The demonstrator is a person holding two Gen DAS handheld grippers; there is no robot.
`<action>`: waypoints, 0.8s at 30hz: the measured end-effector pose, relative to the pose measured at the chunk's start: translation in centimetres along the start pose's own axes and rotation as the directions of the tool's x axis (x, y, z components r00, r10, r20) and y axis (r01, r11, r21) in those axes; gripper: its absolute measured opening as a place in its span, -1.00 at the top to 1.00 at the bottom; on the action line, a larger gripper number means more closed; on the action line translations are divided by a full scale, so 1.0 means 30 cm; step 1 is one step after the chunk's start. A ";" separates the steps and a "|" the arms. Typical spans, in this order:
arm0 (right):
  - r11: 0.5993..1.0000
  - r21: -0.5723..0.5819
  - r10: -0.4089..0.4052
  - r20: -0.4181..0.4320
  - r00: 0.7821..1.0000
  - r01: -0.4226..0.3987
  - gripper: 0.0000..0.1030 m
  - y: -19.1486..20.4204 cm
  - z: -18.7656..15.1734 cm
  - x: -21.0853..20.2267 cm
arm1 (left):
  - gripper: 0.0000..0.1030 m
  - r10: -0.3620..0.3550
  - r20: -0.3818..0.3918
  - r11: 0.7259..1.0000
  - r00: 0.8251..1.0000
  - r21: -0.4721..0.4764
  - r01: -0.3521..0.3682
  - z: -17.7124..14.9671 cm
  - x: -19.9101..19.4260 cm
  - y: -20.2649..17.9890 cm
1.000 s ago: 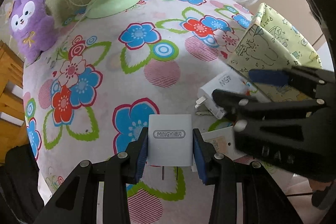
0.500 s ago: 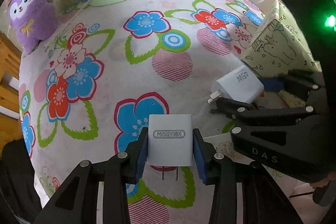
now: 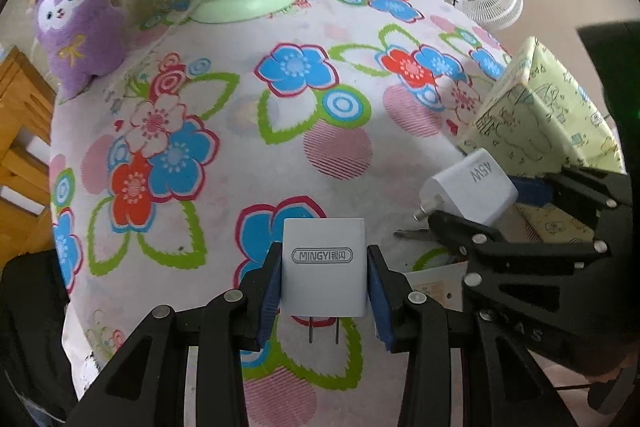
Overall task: Organize rigid objects
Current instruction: 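Lift both chargers and carry them toward the storage box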
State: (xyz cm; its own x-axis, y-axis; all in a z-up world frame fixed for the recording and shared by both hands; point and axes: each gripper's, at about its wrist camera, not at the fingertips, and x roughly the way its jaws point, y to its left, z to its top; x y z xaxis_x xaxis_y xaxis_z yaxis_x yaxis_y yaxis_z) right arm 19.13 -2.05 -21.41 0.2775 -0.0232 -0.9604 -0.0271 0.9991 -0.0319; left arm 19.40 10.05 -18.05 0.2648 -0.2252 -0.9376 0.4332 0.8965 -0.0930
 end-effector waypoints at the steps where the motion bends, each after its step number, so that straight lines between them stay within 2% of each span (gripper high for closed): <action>1: 1.000 0.003 0.002 0.006 1.000 -0.002 -0.12 -0.003 0.003 -0.016 | 0.21 0.002 0.010 1.000 1.000 -0.001 -0.002 0.000 -0.023 -0.003; 9: 1.000 0.013 -0.006 0.064 0.998 0.005 -0.12 -0.008 -0.022 -0.165 | 0.22 0.010 0.066 1.000 0.998 -0.010 -0.010 -0.021 -0.147 -0.041; 15: 1.000 0.015 -0.012 0.099 0.995 0.011 -0.13 -0.013 -0.076 -0.264 | 0.21 0.040 0.084 0.999 0.996 0.005 -0.041 -0.047 -0.217 -0.092; 24: 0.998 0.046 -0.036 0.119 0.992 0.031 -0.13 -0.045 -0.165 -0.371 | 0.22 0.020 0.106 1.000 0.994 -0.011 -0.019 -0.090 -0.296 -0.168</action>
State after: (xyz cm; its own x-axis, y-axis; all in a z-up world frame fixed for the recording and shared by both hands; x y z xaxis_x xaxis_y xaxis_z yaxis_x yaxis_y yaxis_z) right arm 11.32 -3.32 -12.04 0.3911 -0.0551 -0.9187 0.0259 0.9985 -0.0489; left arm 12.53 8.55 -10.16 0.3633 -0.2461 -0.8986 0.4184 0.9048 -0.0786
